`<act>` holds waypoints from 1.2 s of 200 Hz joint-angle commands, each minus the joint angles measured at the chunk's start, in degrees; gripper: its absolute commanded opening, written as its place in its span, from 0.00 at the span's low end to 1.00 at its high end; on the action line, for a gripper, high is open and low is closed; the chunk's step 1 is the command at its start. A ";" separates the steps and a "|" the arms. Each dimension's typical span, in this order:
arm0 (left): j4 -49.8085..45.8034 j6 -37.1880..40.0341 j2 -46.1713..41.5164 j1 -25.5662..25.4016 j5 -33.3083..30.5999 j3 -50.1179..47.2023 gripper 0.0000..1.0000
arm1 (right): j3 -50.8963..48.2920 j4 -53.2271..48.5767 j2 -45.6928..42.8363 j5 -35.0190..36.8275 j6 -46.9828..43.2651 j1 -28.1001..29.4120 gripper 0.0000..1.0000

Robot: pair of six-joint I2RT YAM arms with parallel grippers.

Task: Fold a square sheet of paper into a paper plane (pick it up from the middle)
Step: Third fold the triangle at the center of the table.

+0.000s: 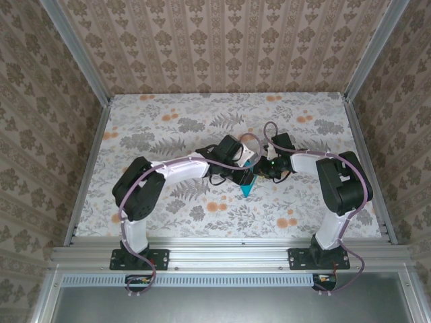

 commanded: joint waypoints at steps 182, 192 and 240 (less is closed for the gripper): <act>4.96 3.66 7.40 0.43 2.22 -4.67 0.18 | -1.58 -5.15 1.95 2.41 -1.65 -0.07 0.17; 4.81 4.07 7.42 0.43 1.66 -5.01 0.18 | -1.59 -4.75 1.59 1.84 -1.37 -0.14 0.17; 2.84 7.73 7.49 -0.46 -5.79 -7.52 0.15 | -2.76 -0.41 -1.57 -3.53 2.28 -1.19 0.21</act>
